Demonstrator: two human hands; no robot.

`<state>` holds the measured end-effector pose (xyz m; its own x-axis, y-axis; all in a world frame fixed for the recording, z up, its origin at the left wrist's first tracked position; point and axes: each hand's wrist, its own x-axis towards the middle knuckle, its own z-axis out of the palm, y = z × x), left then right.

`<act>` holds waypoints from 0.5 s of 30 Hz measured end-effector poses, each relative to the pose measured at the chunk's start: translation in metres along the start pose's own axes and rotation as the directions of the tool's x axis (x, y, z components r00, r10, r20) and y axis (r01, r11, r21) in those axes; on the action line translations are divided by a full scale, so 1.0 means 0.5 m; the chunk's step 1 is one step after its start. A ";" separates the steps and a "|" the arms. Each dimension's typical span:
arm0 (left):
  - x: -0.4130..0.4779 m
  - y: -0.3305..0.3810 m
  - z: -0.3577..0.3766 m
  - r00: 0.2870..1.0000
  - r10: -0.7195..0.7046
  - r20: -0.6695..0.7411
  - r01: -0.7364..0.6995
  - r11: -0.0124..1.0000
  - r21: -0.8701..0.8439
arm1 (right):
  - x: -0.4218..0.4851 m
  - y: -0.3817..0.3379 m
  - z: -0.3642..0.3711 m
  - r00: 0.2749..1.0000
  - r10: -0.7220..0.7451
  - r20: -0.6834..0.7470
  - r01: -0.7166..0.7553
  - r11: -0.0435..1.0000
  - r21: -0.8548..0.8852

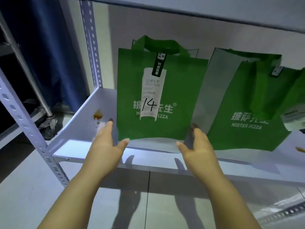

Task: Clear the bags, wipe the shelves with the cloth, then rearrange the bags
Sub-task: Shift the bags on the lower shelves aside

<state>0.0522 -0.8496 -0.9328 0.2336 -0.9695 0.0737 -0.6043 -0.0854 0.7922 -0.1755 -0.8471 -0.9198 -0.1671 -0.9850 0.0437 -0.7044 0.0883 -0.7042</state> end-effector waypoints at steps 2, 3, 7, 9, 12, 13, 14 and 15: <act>0.002 -0.007 0.006 0.997 0.009 0.073 -0.007 1.000 -0.023 | 0.004 0.006 0.013 0.999 0.012 0.052 -0.014 0.999 0.042; 0.002 -0.009 0.006 0.996 0.013 0.087 -0.009 0.999 -0.049 | 0.006 0.008 0.018 0.998 0.017 0.059 -0.021 0.997 0.070; 0.006 -0.011 0.001 0.997 0.027 0.076 -0.017 0.992 -0.126 | 0.014 0.013 0.026 0.999 0.003 0.046 -0.009 0.990 0.140; 0.006 -0.014 0.000 0.996 0.036 0.083 -0.025 0.991 -0.132 | 0.016 0.014 0.028 0.999 -0.009 0.042 0.002 0.987 0.160; 0.006 -0.019 0.000 0.995 0.042 0.087 -0.030 0.991 -0.134 | 0.016 0.016 0.029 0.999 -0.018 0.037 0.012 0.986 0.167; 0.006 -0.020 0.000 0.996 0.037 0.087 -0.025 0.990 -0.136 | 0.016 0.017 0.029 0.999 -0.009 0.037 0.002 0.985 0.173; 0.004 -0.020 0.000 0.996 0.030 0.081 -0.018 0.990 -0.139 | 0.016 0.018 0.028 0.999 0.002 0.036 -0.009 0.983 0.182; 0.003 -0.020 0.000 0.998 0.024 0.064 -0.014 0.990 -0.139 | 0.015 0.018 0.026 0.999 0.013 0.034 -0.019 0.982 0.190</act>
<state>0.0585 -0.8505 -0.9407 0.1701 -0.9840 0.0534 -0.4961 -0.0387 0.8674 -0.1738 -0.8554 -0.9351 -0.1527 -0.9882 0.0107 -0.5569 0.0771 -0.8270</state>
